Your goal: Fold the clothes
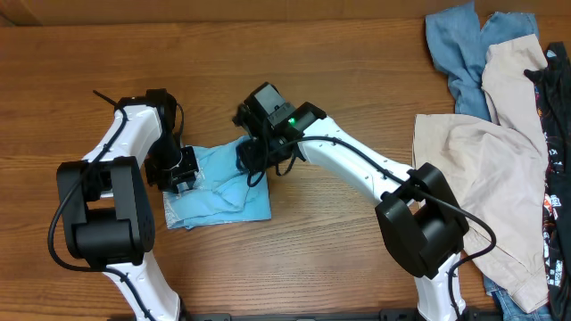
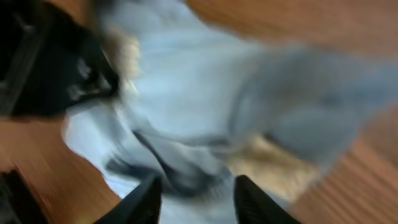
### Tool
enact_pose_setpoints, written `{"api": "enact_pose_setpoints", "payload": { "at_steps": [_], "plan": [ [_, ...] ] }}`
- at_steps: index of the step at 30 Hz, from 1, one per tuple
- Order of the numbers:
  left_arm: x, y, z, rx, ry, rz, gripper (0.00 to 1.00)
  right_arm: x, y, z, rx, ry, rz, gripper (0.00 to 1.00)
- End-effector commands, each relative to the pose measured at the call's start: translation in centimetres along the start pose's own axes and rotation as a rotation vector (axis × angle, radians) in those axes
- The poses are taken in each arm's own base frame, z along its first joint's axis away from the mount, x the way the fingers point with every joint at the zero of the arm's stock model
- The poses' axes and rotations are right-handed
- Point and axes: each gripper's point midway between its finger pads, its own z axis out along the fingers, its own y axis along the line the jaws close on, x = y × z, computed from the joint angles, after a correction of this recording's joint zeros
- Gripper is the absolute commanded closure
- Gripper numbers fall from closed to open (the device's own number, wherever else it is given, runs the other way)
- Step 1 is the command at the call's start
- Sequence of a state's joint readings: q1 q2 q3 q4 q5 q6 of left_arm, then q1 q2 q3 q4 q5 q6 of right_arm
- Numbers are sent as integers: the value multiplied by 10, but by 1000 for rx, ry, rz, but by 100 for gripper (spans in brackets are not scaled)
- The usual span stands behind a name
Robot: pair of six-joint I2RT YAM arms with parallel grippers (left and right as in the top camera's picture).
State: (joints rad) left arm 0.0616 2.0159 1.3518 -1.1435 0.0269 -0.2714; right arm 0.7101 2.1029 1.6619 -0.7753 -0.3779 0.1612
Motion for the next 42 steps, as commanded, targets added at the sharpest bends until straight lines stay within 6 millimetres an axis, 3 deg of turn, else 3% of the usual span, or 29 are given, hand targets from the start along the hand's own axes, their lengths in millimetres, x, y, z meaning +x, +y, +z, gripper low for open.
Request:
{"api": "enact_pose_setpoints", "payload": {
  "at_steps": [1,9,16,20,25,30,39,42],
  "plan": [
    [11,10,15,-28,53,14,67,-21,29,-14,-95,-78,-54,62],
    [11,9,15,-27,52,13,66,2,42,26,-120,4,-76,63],
    [11,9,15,-27,53,14,66,27,50,34,-112,93,-81,62],
    [11,9,15,-27,53,13,66,49,28,36,-9,166,-43,62],
    [12,10,15,-29,59,22,66,84,-19,32,210,275,-2,62],
    [12,11,15,-32,60,29,66,94,-75,9,504,290,92,62],
    [14,14,14,-52,64,38,68,93,-98,-5,530,301,144,63],
    [24,17,13,-63,106,40,69,86,-105,-19,567,257,184,64]
  ]
}}
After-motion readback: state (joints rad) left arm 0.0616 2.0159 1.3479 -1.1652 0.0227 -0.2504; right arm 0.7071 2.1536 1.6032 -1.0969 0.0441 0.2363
